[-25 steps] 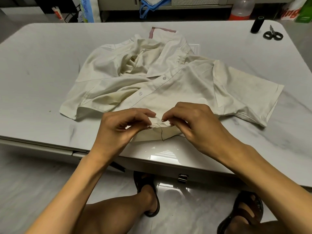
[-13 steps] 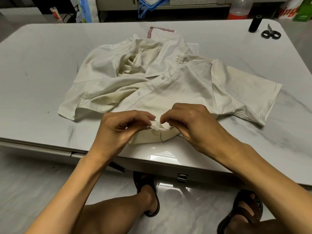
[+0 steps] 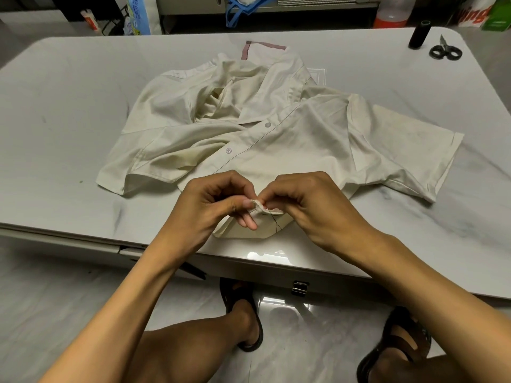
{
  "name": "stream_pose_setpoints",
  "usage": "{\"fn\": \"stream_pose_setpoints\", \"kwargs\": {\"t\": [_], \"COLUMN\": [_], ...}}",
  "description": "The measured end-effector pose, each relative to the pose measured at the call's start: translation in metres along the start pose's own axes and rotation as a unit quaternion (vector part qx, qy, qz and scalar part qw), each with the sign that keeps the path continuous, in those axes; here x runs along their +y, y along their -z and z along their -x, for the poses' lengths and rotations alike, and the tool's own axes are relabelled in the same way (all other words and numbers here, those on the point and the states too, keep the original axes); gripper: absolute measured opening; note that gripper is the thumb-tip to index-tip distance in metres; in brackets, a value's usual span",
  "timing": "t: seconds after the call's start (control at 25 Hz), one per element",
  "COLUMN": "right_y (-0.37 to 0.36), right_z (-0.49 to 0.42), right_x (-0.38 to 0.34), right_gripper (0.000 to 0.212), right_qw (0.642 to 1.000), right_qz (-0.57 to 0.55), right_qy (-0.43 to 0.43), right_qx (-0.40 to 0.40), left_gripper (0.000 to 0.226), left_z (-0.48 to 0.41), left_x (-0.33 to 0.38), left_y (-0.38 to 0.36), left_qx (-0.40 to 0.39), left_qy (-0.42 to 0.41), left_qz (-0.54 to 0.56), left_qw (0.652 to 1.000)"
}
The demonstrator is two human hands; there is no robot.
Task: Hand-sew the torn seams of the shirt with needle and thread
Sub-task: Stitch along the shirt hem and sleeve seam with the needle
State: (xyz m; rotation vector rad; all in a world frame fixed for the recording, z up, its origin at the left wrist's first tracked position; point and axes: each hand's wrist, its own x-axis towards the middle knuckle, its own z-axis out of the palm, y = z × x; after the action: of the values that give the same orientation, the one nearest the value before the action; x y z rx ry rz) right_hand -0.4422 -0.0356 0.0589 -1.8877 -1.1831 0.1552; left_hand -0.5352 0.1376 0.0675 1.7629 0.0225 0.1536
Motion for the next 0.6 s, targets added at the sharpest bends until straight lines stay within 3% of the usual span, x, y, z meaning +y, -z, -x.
{"fn": "stream_pose_setpoints", "kwargs": {"t": [0.16, 0.6], "right_y": [0.0026, 0.0089], "right_z": [0.0008, -0.0001], "right_x": [-0.0022, -0.0089], "right_gripper": [0.013, 0.015], "right_qw": [0.997, 0.987], "right_qz": [-0.047, -0.085], "right_qy": [-0.065, -0.134], "right_qx": [-0.007, -0.008], "left_gripper": [0.003, 0.008], "left_z": [-0.0002, -0.0037], "left_x": [0.0017, 0.0], "left_y": [0.0009, -0.0003], "left_qx": [0.006, 0.006], "left_qy": [-0.001, 0.044], "left_qz": [0.027, 0.081], "left_qw": [1.0, 0.996]}}
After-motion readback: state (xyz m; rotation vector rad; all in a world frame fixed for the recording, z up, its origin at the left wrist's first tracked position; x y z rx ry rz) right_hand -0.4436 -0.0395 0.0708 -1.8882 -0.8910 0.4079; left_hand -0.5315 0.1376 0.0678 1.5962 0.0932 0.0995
